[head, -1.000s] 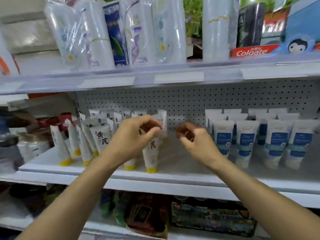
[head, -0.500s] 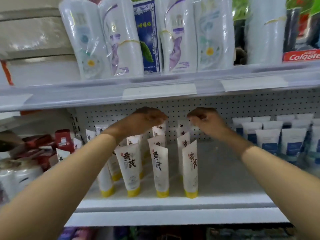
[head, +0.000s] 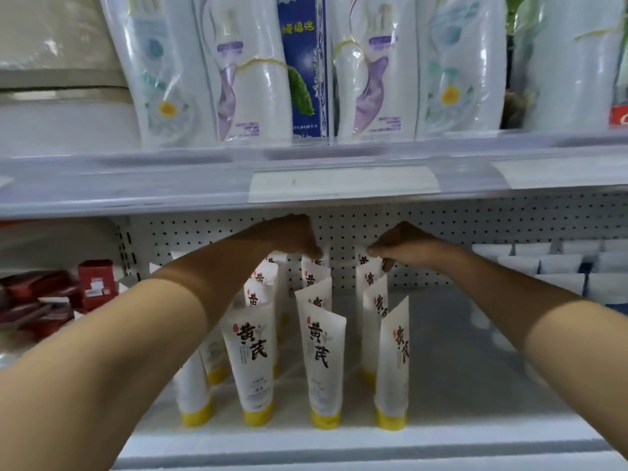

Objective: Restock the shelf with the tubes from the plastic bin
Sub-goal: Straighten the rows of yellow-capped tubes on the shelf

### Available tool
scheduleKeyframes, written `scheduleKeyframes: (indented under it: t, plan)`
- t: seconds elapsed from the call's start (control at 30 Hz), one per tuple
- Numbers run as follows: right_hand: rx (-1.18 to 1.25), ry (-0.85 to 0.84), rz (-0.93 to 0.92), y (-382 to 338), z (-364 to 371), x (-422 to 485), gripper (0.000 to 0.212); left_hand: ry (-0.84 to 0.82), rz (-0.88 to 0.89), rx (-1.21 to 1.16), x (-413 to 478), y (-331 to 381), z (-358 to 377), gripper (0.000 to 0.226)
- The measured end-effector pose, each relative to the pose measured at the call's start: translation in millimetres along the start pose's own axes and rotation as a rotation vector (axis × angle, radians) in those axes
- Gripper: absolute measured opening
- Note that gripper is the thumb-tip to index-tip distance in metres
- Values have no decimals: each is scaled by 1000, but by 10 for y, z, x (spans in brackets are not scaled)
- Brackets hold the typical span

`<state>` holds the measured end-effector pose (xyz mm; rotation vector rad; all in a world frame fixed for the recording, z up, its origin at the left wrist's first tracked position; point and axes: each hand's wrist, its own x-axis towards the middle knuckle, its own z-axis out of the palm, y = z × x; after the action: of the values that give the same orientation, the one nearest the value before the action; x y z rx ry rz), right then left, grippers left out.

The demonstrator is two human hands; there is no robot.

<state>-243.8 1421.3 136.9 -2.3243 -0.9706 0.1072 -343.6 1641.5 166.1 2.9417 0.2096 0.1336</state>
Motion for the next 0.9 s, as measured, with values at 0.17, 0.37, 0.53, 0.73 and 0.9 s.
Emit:
scheduleKeyframes:
  t: [0.17, 0.37, 0.53, 0.73, 0.9]
  plan:
    - [6, -13, -9, 52, 5, 103, 15, 6, 97, 53, 68, -16, 99, 20]
    - [34, -18, -46, 91, 16, 178, 18, 11, 114, -6, 105, -14, 114, 15]
    - [61, -77, -81, 74, -1, 197, 17, -4, 153, -30, 89, 39, 128, 9]
    - [91, -114, -96, 69, -17, 172, 17, -7, 152, -68, 60, 95, 148, 14]
    - [102, -134, -94, 57, -29, 173, 16, -21, 142, -74, 55, 97, 159, 10]
